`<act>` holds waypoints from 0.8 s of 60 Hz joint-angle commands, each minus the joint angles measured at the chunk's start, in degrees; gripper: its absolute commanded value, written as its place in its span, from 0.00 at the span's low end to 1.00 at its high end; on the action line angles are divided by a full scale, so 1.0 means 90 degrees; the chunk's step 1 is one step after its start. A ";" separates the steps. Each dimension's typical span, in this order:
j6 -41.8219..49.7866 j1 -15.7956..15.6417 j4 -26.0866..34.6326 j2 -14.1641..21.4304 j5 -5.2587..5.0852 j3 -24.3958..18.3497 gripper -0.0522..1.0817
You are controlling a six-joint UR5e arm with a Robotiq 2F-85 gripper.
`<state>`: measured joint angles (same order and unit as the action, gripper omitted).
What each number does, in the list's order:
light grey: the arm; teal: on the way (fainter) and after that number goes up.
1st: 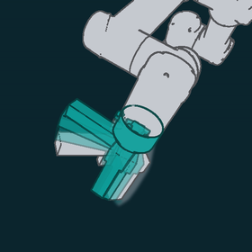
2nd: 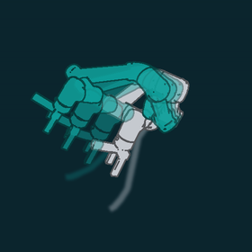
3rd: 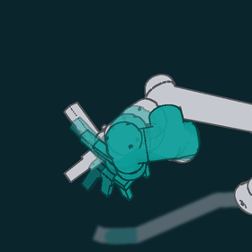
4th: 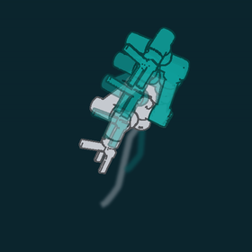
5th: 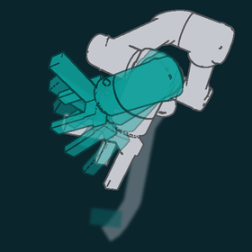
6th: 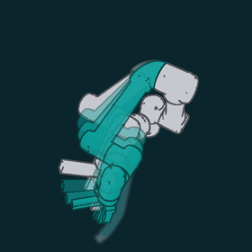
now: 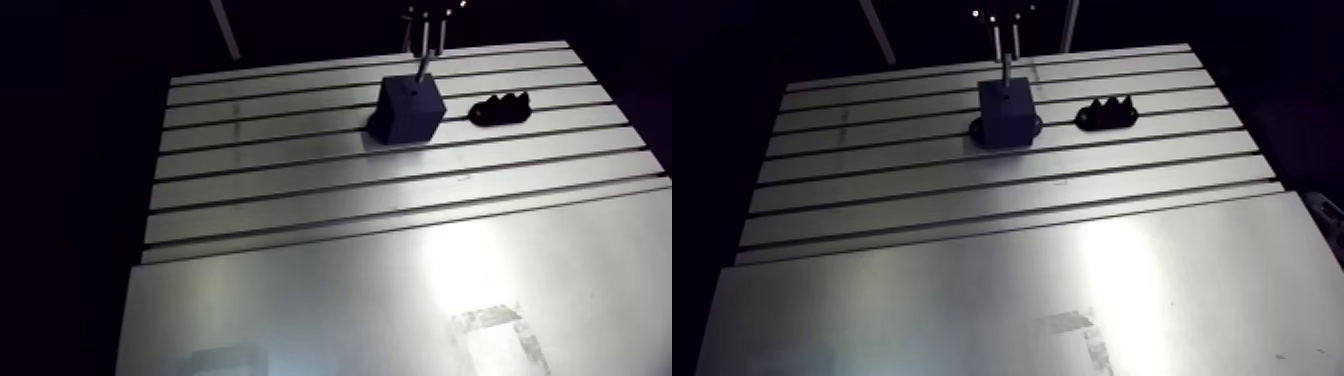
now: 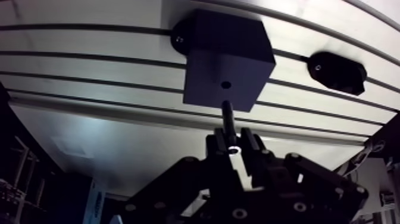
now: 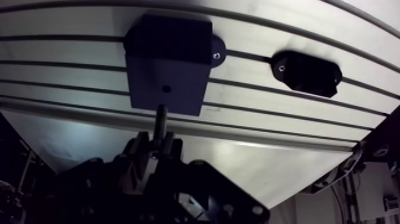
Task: Pick up the M10 bolt and insert it into the hole until fully seated.
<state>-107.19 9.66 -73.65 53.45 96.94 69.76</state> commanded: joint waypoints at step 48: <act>0.0000 -0.0009 -0.0054 -0.0095 -0.0005 0.0064 1.00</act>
<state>-107.19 9.57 -74.15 52.61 96.91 70.07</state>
